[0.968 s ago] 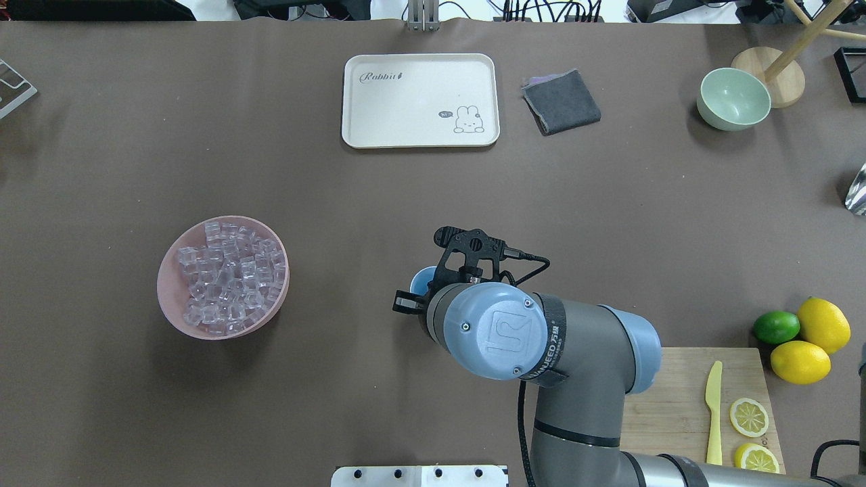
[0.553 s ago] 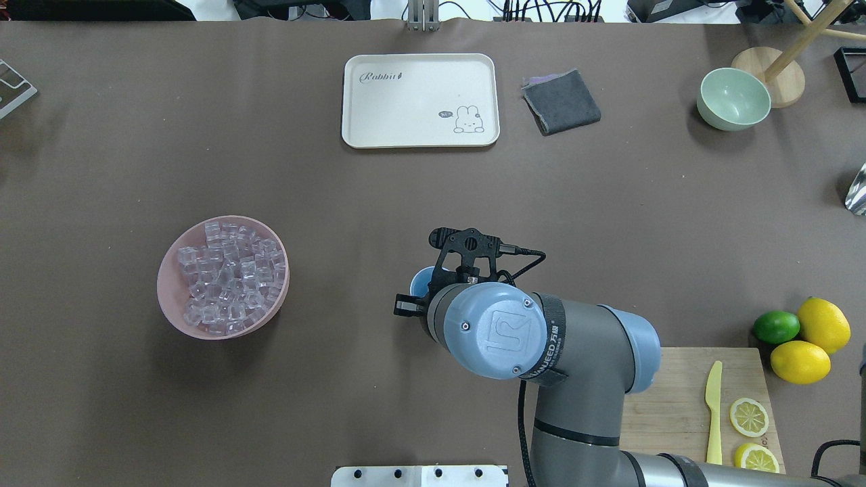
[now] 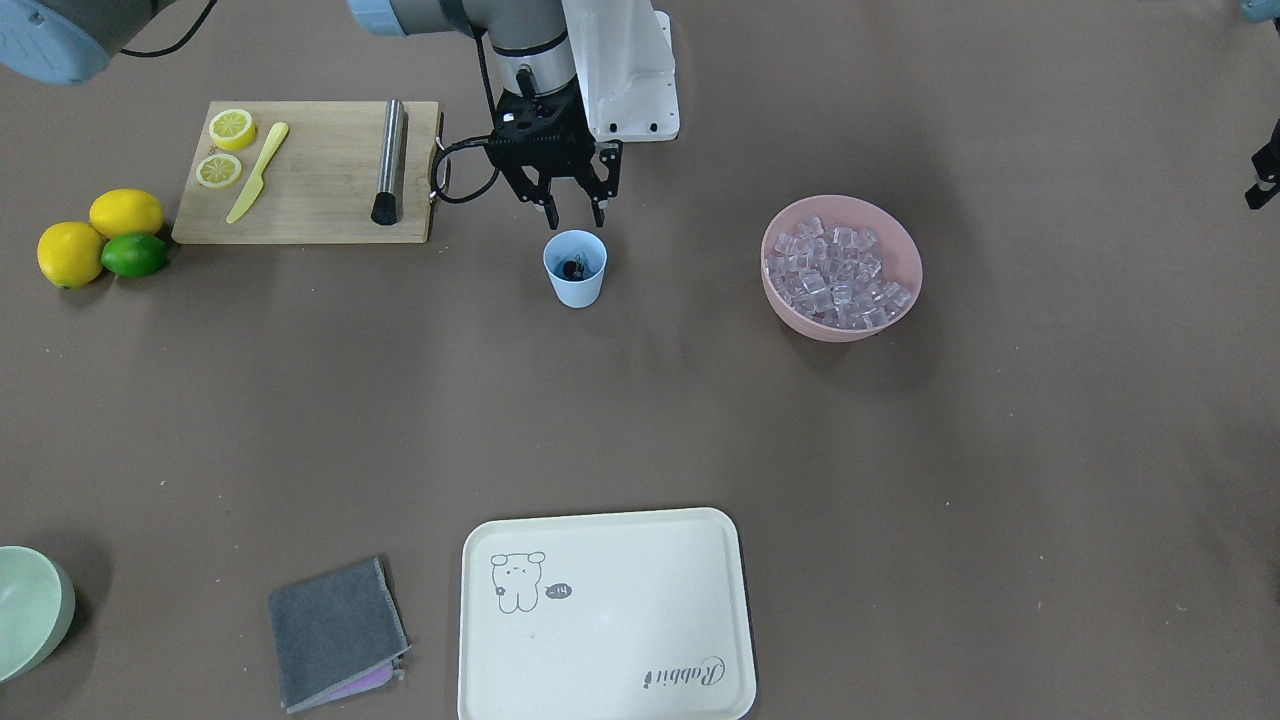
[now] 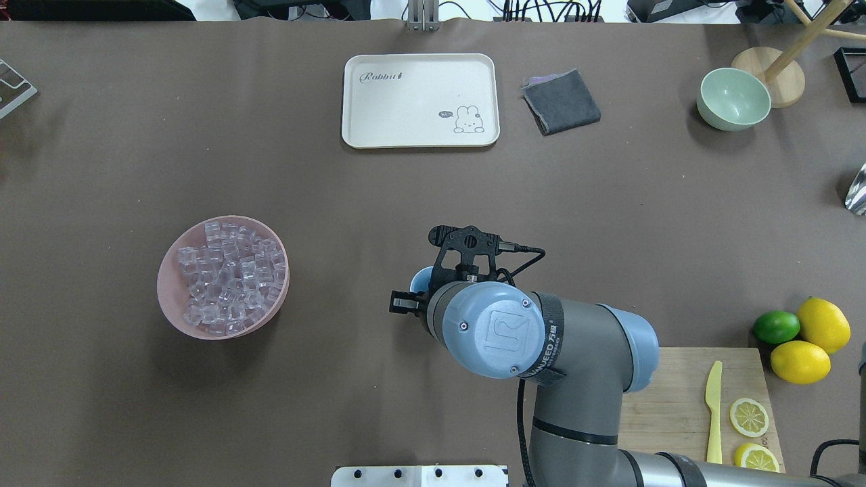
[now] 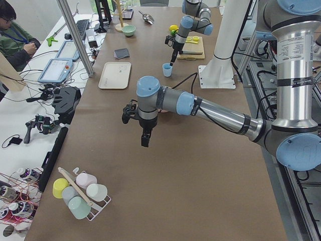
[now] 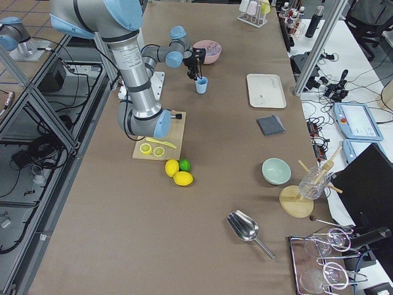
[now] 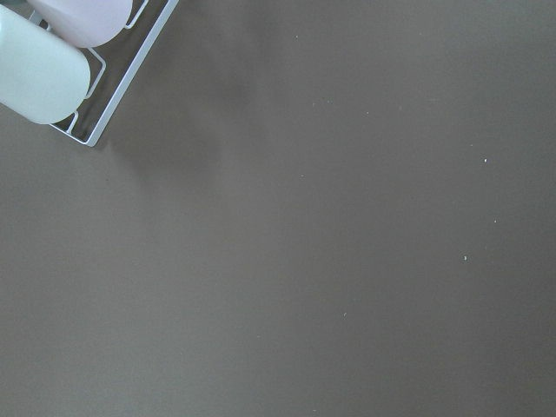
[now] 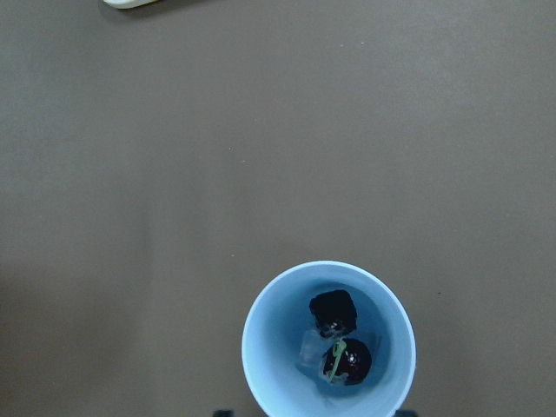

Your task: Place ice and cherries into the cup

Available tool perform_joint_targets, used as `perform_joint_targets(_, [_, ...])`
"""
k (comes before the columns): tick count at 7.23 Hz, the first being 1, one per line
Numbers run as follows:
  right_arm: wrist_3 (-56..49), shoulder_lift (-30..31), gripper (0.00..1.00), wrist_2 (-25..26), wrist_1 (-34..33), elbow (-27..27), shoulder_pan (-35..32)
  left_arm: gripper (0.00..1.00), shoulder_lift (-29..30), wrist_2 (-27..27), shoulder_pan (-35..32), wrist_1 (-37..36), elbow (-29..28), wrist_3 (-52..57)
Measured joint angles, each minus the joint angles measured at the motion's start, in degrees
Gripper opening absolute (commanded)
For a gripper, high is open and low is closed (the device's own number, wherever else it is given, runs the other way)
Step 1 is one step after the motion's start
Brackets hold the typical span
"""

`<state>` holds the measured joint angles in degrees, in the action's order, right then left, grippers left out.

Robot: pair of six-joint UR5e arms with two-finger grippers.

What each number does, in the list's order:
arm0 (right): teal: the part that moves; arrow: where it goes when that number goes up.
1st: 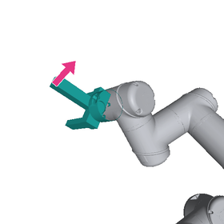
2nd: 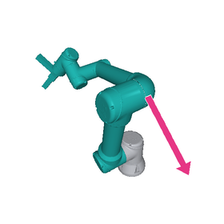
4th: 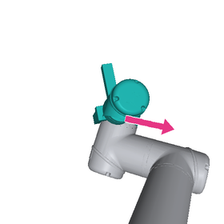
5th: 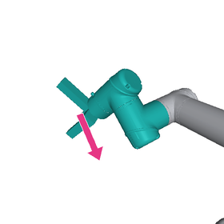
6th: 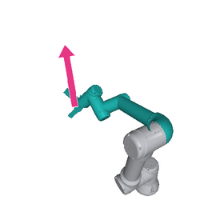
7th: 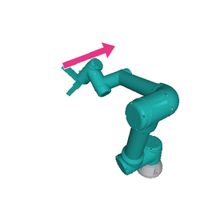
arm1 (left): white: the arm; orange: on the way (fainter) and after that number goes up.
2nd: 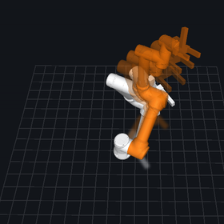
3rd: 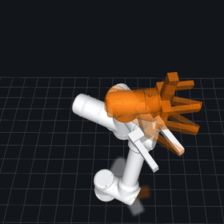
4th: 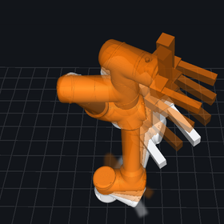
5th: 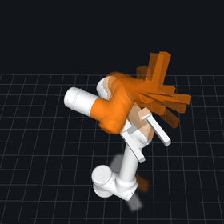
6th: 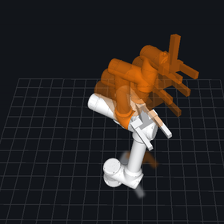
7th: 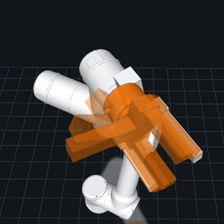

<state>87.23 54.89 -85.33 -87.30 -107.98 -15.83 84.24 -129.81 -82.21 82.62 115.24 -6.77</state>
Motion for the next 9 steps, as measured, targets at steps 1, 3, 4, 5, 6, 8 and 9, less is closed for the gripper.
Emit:
perform_joint_targets(1, [-0.25,0.19,1.0,-0.15,-0.09,-0.08,-0.36,0.99,-0.21,0.0,0.06,0.0,-0.11,0.0])
perform_joint_targets(3, [-4.17,1.27,1.0,-3.55,-0.82,-0.4,-4.19,0.99,-1.79,-0.2,0.02,-0.24,-1.32,-0.06])
perform_joint_targets(4, [-7.39,2.48,1.0,-7.31,-1.01,-0.87,-7.91,0.99,-2.9,-0.52,-0.38,-0.31,-2.87,-0.06])
perform_joint_targets(5, [-11.89,4.41,1.0,-11.87,-1.08,-1.77,-12.72,0.99,-4.27,-0.82,-2.29,-0.16,-4.4,0.09])
perform_joint_targets(6, [-16.79,6.84,1.0,-16.31,-1.1,-3.11,-17.63,0.99,-5.4,-1.34,-5.62,-0.1,-5.73,1.8])
perform_joint_targets(8, [-26.82,12.18,1.0,-24.38,-1.98,-5.99,-27.75,0.99,-6.93,-2.23,-11.37,-0.51,-8.25,11.23])
perform_joint_targets(9, [-35.05,15.37,1.0,-27.52,-4.07,-7.31,-33.15,0.99,-7.23,-2.42,-13.39,-0.6,-9.0,13.56])
